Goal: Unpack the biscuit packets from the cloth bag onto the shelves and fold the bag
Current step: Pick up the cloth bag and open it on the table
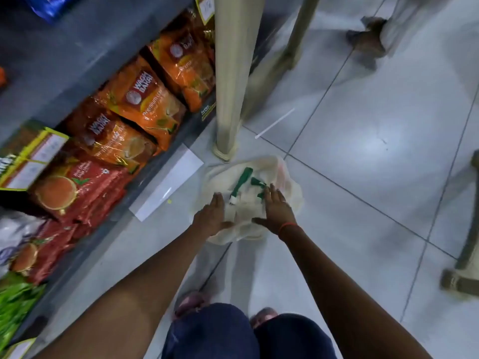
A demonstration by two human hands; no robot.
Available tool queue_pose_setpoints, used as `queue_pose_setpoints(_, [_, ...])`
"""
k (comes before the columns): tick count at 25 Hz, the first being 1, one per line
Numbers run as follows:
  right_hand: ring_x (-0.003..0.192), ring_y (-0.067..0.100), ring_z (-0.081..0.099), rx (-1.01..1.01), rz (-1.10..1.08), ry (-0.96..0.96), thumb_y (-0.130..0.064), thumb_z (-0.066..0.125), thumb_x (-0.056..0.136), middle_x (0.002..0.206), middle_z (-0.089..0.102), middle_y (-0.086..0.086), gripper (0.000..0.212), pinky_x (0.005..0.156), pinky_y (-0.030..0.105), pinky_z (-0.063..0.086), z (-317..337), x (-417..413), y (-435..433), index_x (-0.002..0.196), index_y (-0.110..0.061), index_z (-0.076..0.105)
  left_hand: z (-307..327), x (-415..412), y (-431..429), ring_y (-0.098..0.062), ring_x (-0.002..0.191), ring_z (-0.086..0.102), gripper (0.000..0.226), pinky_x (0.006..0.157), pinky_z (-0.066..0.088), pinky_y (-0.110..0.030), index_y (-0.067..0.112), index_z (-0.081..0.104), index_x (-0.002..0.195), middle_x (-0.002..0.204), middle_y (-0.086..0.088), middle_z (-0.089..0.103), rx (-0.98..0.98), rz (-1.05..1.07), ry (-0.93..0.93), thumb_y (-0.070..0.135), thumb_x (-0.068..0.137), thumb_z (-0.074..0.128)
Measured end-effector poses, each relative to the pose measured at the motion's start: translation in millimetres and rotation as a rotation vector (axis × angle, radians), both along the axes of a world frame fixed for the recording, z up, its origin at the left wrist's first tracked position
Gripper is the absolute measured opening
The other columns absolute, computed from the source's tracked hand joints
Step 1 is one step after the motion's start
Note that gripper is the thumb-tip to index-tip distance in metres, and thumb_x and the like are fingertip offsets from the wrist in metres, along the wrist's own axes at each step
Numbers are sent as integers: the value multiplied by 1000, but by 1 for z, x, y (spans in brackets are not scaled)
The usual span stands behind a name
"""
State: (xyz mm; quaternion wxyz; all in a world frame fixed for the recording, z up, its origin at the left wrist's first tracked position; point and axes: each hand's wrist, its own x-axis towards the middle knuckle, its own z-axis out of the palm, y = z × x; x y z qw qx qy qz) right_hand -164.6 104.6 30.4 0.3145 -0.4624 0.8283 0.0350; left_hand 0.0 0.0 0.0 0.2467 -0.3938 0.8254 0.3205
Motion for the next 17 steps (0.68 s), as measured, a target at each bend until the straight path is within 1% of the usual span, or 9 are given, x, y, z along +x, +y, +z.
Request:
queue_pose_setpoints(2, [144,36,21,51,11,-103,-39,73,76,161,-3,11,110,115,45,32,-16,-3,-9,151,-12,-2,-13,-5,5,-34,131,43,104,104,41,-46,2,-6,149,154,-21,20,23,53,20,47,84,62])
queue_pose_setpoints(4, [137,37,34,133,7,-158,-33,73,78,159,5,18,107,110,44,37,-26,1,-16,151,-11,-2,-22,-8,13,-34,119,53,90,96,47,-43,5,9,150,140,-20,40,-30,92,54,41,86,61])
queue_pose_setpoints(5, [132,37,41,157,16,-158,-29,70,81,156,17,21,98,108,43,40,-31,4,-18,150,-9,5,-24,-10,14,-33,115,57,74,93,48,-41,7,26,146,134,-18,50,-38,119,85,38,88,59])
queue_pose_setpoints(7, [121,34,52,124,46,-101,-25,61,87,139,47,21,57,99,38,44,-27,10,-17,137,-7,39,-13,-11,15,-32,108,61,42,88,49,-37,7,57,123,119,-16,65,-29,146,140,32,89,57])
queue_pose_setpoints(8, [116,33,55,81,33,-69,-24,59,89,130,56,19,41,96,37,44,-15,12,-14,125,-7,51,0,-9,14,-32,105,63,35,85,49,-36,6,63,113,114,-16,68,-38,147,149,30,89,58])
queue_pose_setpoints(9, [114,32,56,30,-3,-48,-23,58,89,125,59,19,34,94,36,44,-4,13,-10,119,-6,58,12,-7,14,-32,103,63,32,83,48,-35,6,66,107,111,-16,69,-53,155,153,30,88,59])
queue_pose_setpoints(13, [106,34,59,-177,-171,-41,-19,58,89,116,60,20,28,90,33,45,64,19,18,112,-4,63,84,2,14,-35,98,64,25,80,49,-37,2,69,94,104,-19,66,-125,224,235,25,85,65])
queue_pose_setpoints(15, [105,34,59,-265,-268,-48,-16,58,89,114,61,20,27,88,32,45,106,25,32,112,-4,64,132,1,20,-35,96,63,24,80,49,-37,1,69,97,104,-19,64,-133,189,265,21,84,65])
queue_pose_setpoints(17, [107,34,59,-319,-372,-78,-14,58,89,114,62,19,29,88,30,44,149,30,38,116,-5,64,180,0,28,-35,93,62,21,75,45,-34,-1,68,94,100,-21,63,-125,156,330,17,84,64])
